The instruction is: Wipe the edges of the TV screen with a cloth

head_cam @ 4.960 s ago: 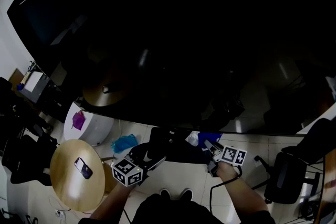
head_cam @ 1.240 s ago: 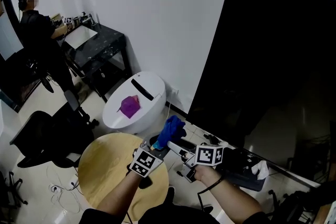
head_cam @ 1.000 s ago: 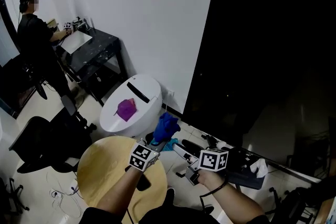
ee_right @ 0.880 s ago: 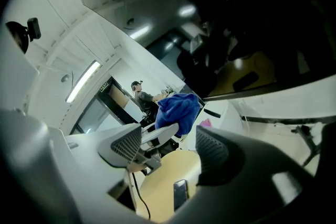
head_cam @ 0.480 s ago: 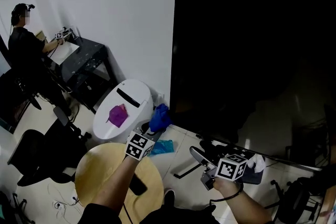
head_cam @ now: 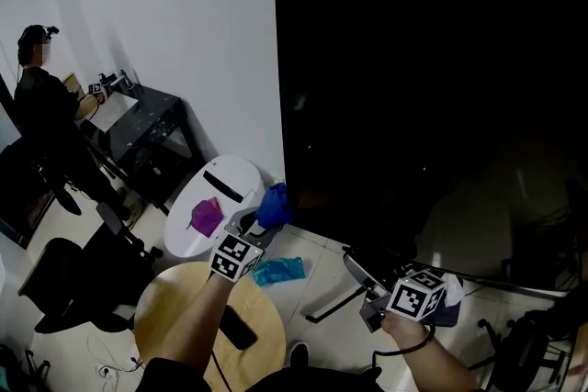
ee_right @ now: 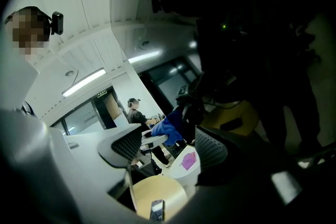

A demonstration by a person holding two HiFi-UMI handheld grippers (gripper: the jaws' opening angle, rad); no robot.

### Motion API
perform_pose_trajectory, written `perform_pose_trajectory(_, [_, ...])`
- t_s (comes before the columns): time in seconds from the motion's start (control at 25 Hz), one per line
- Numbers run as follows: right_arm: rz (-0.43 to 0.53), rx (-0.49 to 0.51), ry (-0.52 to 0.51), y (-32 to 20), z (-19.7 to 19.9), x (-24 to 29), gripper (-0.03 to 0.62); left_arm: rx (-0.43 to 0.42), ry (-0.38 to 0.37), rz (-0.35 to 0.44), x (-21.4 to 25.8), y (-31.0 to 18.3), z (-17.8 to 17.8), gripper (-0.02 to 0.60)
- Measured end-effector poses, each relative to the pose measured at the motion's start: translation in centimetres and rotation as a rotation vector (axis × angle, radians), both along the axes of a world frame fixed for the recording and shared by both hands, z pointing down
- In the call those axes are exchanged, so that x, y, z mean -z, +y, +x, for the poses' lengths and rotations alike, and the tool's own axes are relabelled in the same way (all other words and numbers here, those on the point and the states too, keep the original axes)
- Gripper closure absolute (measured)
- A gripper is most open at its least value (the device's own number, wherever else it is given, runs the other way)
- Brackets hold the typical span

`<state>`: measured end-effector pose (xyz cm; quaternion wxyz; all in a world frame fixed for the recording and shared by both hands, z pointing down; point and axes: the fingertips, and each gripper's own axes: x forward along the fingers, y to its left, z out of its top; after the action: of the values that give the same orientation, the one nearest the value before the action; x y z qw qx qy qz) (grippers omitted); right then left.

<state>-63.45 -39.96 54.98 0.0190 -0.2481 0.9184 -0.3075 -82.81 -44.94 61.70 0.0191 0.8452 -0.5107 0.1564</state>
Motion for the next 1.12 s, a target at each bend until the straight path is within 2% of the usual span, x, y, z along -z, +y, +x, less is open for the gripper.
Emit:
perform_pose_trajectory(0.52, [0.086,0.002,-0.036,0.7,1.6,4.5,0.269,-0.002,-0.039,0.145,8.9,0.4,0.0,0.416])
perform_pose_trajectory(0.72, [0.128,0.011,-0.050,1.7,2.1,7.1,0.269,-0.018,-0.081,0.217,13.7,1.1,0.2,0.416])
perform_pose_trajectory(0.88, [0.197,0.032,-0.045,2.2,2.1,9.3,0.270,-0.034,-0.147,0.284,18.3,1.1,0.1,0.417])
perform_pose_trajectory(1.12, [0.301,0.054,-0.046,2.2,2.6,13.8,0.272,-0.040,-0.167,0.397,26.4,0.8,0.0,0.422])
